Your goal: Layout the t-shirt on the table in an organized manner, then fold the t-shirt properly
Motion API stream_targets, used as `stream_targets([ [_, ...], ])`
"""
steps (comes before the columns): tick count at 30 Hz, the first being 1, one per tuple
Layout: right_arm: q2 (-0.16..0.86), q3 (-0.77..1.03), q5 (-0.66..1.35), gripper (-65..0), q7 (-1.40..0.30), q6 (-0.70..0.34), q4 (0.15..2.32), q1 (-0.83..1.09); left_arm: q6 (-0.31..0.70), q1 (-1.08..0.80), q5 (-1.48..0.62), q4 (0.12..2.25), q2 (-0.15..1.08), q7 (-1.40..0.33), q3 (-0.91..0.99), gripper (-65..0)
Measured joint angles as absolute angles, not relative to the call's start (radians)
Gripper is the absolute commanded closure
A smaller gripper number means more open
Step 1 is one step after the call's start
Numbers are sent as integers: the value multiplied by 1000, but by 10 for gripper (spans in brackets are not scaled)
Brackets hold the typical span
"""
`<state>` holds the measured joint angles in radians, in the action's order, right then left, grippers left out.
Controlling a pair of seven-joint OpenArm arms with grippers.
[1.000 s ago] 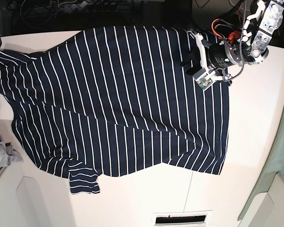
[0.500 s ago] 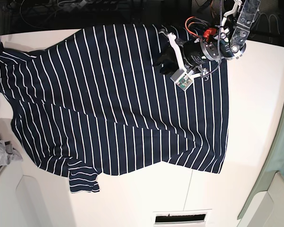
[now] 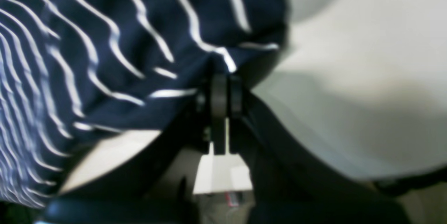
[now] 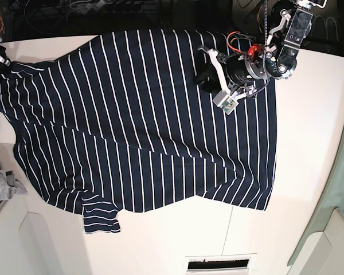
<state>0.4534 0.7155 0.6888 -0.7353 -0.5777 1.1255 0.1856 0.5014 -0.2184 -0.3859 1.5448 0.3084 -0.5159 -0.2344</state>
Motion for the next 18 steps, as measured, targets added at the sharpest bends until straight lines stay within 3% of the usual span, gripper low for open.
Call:
stream_targets([
  [3, 454, 715, 793, 0, -796, -575, 1193, 186, 501, -219, -374, 1542, 308, -516, -234, -202],
  [11, 454, 672, 837, 0, -808, -579, 1356, 57, 503, -219, -348, 1542, 322, -506, -234, -202],
  [18, 387, 414, 664, 0, -747, -569, 1322, -194, 506, -218, -353, 1533, 369, -490, -234, -202],
])
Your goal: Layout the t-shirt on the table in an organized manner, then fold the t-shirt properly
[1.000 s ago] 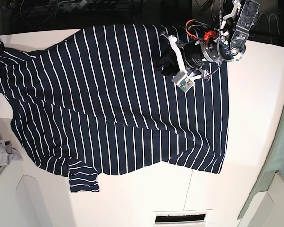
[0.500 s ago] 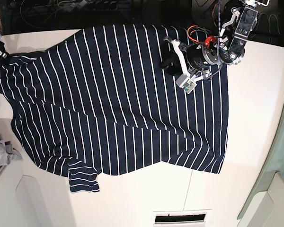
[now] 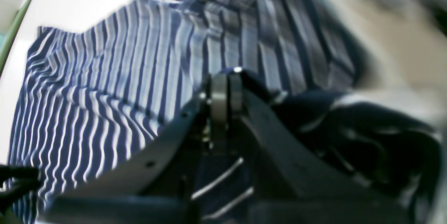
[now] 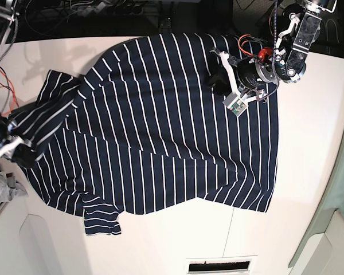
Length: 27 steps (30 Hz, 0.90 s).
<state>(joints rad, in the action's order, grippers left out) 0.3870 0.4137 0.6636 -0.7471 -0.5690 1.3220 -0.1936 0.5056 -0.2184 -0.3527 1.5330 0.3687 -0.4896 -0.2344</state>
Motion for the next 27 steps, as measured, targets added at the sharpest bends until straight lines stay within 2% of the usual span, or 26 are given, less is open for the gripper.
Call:
stream_targets([
  [1, 368, 377, 627, 0, -746, -559, 1301, -222, 506, -218, -353, 1533, 369, -489, -234, -202],
  [2, 349, 345, 593, -57, -749, -549, 1279, -245, 506, -218, -353, 1533, 369, -489, -234, -202],
  [4, 320, 294, 549, -257, -749, -538, 1237, -269, 506, -218, -352, 1533, 369, -490, -234, -202],
  [5, 312, 279, 541, -318, -752, -535, 1226, -270, 506, -219, -353, 1533, 369, -490, -234, -202],
  [6, 307, 268, 541, -334, -755, -534, 1224, -268, 506, -219, -352, 1533, 369, -490, -234, -202],
  [10, 310, 279, 542, -331, -787, -534, 1225, -263, 506, -223, -354, 1533, 376, -492, -234, -202],
  [18, 360, 456, 565, -331, -832, -531, 1230, -249, 513, -241, -365, 1534, 439, -481, -234, -202],
  [27, 397, 611, 618, -331, -781, -520, 1232, -74, 509, -240, -367, 1535, 465, -482, -234, -202],
])
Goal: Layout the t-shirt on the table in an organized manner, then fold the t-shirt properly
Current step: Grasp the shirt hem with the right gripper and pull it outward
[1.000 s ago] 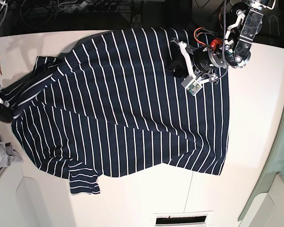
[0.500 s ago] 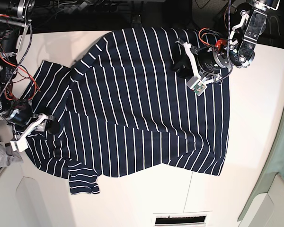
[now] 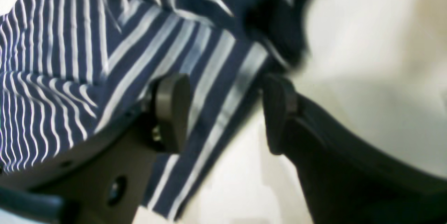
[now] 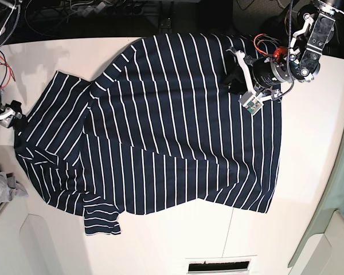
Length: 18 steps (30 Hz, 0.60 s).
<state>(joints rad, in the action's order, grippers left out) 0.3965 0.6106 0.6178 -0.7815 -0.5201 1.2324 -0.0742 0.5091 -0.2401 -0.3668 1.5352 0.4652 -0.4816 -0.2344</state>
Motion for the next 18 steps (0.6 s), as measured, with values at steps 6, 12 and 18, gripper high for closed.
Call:
stream_targets([
  [6, 385, 641, 643, -331, -707, -520, 1232, 8, 509, -241, -375, 1535, 466, -482, -234, -202],
  [12, 348, 634, 624, -331, -643, -520, 1179, 22, 509, -240, -376, 1535, 466, -477, -234, -202],
  [18, 348, 581, 622, -331, -578, -520, 1105, 19, 505, -238, -387, 1535, 466, -478, -234, -202],
])
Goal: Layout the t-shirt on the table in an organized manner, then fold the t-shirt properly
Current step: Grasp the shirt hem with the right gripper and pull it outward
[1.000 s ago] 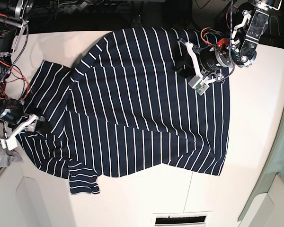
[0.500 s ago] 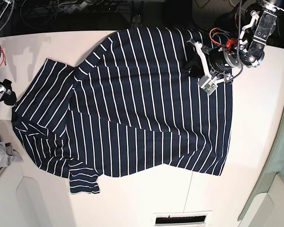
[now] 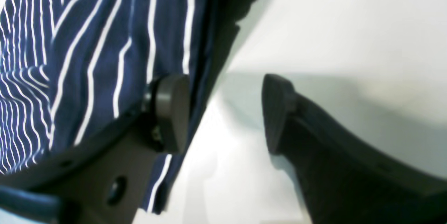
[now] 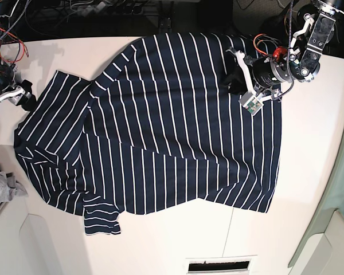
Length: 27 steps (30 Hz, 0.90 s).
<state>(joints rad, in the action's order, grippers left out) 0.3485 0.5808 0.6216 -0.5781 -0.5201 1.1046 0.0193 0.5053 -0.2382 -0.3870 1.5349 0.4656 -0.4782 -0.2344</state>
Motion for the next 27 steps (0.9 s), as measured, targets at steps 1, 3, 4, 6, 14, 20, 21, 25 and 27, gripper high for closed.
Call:
stream_targets([
  [1, 349, 571, 624, -331, -575, -520, 1101, 19, 505, -238, -387, 1535, 466, -478, -234, -202],
  [3, 349, 543, 631, -331, -548, -520, 1089, 15, 505, -238, -387, 1535, 466, -478, -234, -202],
  [4, 348, 529, 632, -331, -539, -524, 1085, 14, 505, -238, -387, 1535, 466, -478, -234, -202],
  [6, 348, 507, 633, -330, -529, -525, 1085, 14, 505, -238, -388, 1535, 466, -477, -234, -202],
  [14, 348, 469, 631, -250, -536, -524, 1082, -14, 505, -238, -387, 1535, 466, -474, -234, -202],
  [20, 321, 469, 627, 0, -542, -524, 1079, -14, 505, -238, -387, 1535, 466, -474, -234, -202],
  [21, 319, 469, 627, 0, -542, -525, 1079, -14, 505, -238, -387, 1535, 466, -474, -234, -202],
  [25, 316, 478, 627, 0, -567, -548, 1083, -14, 505, -238, -387, 1535, 466, -474, -234, -202],
  [27, 315, 506, 625, 0, -625, -550, 1110, -11, 505, -238, -386, 1535, 466, -474, -234, -202],
])
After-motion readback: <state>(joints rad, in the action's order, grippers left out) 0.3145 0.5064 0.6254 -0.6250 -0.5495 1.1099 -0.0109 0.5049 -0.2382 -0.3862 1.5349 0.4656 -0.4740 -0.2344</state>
